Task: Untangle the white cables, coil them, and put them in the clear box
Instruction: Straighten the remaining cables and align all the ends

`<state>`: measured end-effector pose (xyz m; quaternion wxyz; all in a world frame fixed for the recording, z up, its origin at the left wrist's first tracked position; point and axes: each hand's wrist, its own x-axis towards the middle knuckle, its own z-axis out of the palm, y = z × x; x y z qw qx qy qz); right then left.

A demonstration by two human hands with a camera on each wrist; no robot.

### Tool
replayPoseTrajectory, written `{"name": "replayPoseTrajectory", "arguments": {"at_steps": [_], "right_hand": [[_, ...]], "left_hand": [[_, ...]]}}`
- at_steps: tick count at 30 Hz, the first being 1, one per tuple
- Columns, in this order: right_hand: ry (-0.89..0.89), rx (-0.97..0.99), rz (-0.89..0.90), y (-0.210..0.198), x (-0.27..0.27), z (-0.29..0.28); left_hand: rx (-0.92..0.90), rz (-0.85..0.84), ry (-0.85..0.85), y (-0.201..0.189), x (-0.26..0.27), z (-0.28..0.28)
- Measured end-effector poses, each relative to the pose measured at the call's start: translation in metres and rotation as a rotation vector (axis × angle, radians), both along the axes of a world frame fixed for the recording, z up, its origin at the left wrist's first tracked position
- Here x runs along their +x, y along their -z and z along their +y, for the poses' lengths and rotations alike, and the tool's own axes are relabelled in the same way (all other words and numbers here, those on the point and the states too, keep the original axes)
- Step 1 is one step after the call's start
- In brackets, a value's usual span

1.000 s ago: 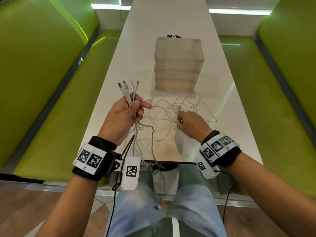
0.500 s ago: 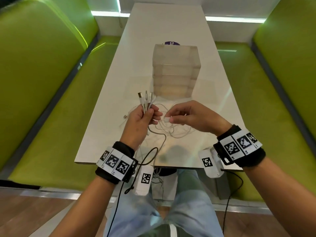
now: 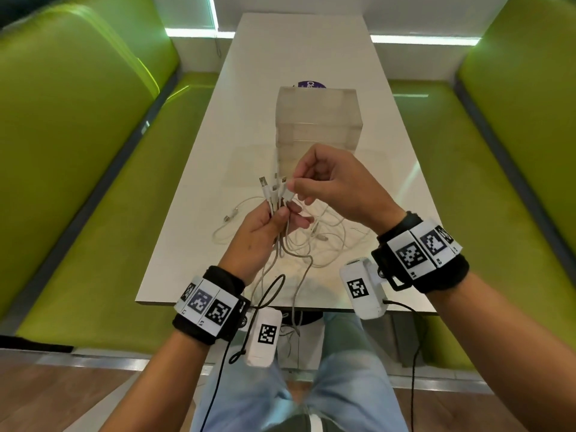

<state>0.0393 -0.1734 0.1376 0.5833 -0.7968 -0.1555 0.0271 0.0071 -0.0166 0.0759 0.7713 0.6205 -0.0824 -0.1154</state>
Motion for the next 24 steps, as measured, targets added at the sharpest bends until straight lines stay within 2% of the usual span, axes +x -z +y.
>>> {"name": "replayPoseTrajectory", "arguments": {"at_steps": [2,4,5,9,11,13,16,20,22,24], "right_hand": [[0.000,0.124,0.028,0.002,-0.001,0.003],[-0.003,0.269,0.129,0.008,0.001,0.000],[-0.036,0.266,0.196,0.013,0.002,-0.004],[-0.360,-0.194,0.344,0.046,-0.002,-0.008],[-0.420,-0.221,0.354,0.061,-0.005,0.001],[-0.387,-0.197,0.339,0.068,-0.001,0.006],[-0.326,-0.263,0.281,0.066,0.014,0.000],[-0.174,-0.273,0.160,0.062,0.030,-0.008],[-0.174,-0.336,0.138,0.059,0.035,-0.011],[-0.243,-0.483,0.166,0.058,0.036,-0.017]], "left_hand": [[-0.022,0.017,-0.015,-0.002,0.001,-0.003],[-0.094,0.026,-0.073,-0.003,0.003,-0.002],[-0.146,0.039,-0.115,-0.005,0.004,0.000],[-0.290,0.030,-0.230,-0.013,0.009,0.009],[-0.315,0.016,-0.241,-0.018,0.009,0.013],[-0.344,0.007,-0.251,-0.023,0.010,0.017],[-0.388,-0.005,-0.312,-0.029,0.013,0.029],[-0.359,-0.008,-0.394,-0.030,0.017,0.047],[-0.343,-0.007,-0.459,-0.031,0.019,0.056],[-0.354,0.000,-0.555,-0.031,0.021,0.068]]}}
